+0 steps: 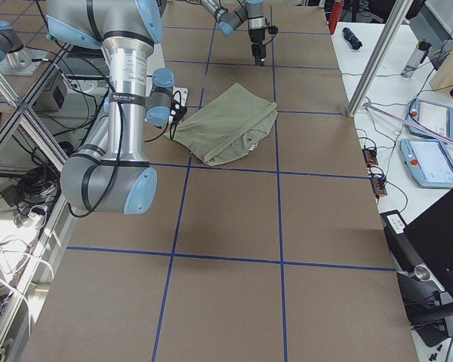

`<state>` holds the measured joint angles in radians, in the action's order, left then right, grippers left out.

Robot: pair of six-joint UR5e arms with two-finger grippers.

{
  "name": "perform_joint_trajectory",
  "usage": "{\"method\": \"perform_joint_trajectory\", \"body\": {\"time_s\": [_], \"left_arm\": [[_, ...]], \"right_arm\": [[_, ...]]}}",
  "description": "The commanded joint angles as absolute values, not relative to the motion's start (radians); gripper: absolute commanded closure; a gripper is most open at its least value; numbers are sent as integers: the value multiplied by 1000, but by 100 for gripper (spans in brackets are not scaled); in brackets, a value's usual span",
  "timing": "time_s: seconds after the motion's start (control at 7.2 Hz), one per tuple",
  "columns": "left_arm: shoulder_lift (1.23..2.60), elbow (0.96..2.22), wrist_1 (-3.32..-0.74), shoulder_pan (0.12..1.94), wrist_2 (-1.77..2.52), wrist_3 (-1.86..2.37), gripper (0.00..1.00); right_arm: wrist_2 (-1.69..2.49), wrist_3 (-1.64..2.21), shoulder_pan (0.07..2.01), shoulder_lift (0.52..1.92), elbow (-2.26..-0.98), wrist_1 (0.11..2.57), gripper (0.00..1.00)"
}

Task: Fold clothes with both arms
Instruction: 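Grasp the shirt's other corner with the left gripper while the right gripper holds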

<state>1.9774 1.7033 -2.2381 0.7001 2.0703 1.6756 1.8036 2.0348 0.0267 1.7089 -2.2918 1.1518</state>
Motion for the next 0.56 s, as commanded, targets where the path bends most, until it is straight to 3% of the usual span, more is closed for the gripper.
{"method": "perform_joint_trajectory", "body": {"time_s": [0.0, 0.42], "left_arm": [[1970, 1721, -2235, 538, 1975, 1831, 20], [1963, 1678, -2206, 503, 1944, 1835, 25]], "right_arm": [[1796, 2033, 182, 1700, -2295, 1152, 0], [1798, 2023, 294, 1664, -2260, 1152, 0]]}}
